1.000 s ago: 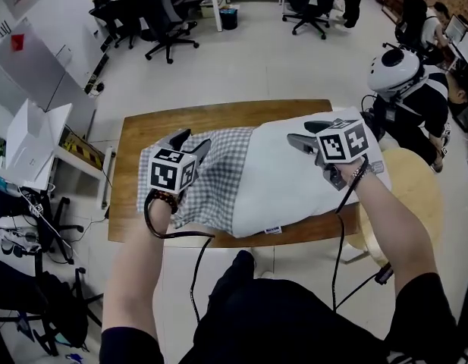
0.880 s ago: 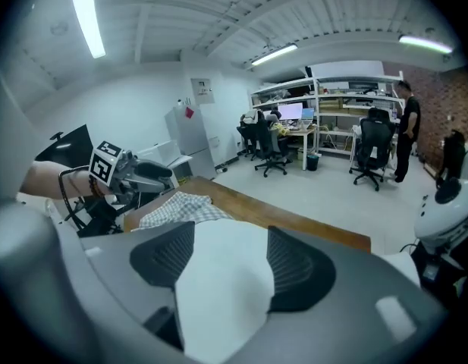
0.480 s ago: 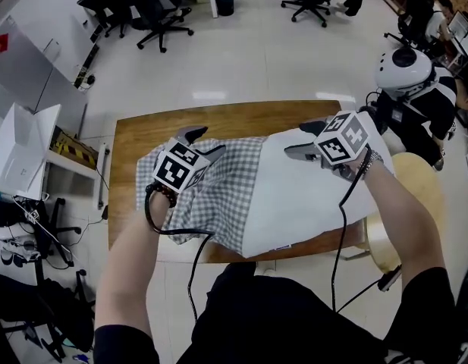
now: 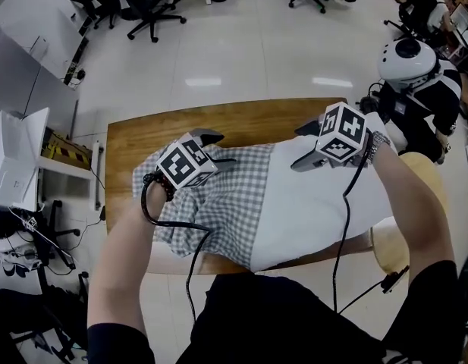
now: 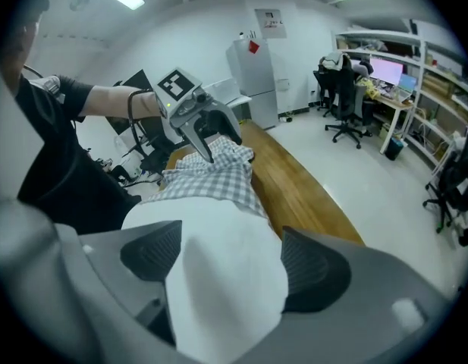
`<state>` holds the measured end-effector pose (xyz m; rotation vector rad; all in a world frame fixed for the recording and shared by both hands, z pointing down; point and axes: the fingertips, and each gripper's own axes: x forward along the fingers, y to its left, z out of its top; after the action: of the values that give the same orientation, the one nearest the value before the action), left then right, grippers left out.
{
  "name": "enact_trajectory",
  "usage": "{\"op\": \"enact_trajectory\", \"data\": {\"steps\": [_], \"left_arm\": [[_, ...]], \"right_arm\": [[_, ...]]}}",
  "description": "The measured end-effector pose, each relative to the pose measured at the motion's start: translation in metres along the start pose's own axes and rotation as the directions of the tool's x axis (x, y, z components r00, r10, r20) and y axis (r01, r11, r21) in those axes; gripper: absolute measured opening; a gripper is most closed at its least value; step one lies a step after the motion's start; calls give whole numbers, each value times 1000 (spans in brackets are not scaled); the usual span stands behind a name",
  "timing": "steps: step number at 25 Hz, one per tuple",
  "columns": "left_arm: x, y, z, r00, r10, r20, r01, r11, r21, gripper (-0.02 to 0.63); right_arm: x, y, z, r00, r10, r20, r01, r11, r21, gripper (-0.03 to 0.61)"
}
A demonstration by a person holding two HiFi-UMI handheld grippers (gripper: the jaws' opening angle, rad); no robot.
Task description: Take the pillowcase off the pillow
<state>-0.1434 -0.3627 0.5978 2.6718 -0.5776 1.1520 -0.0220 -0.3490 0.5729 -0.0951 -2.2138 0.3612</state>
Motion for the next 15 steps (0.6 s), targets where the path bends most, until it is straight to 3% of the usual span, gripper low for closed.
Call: {"op": "enact_trajectory", "data": {"steps": [7, 15], "left_arm": [[20, 19, -13, 986, -151, -66, 153, 988, 34, 295], [44, 33, -25, 945, -302, -127, 305, 952, 5, 302]], "right_arm": [[27, -21, -2, 985, 98, -144, -98, 995, 3, 413], [43, -39, -3, 955, 201, -216, -188, 979, 79, 416]]}}
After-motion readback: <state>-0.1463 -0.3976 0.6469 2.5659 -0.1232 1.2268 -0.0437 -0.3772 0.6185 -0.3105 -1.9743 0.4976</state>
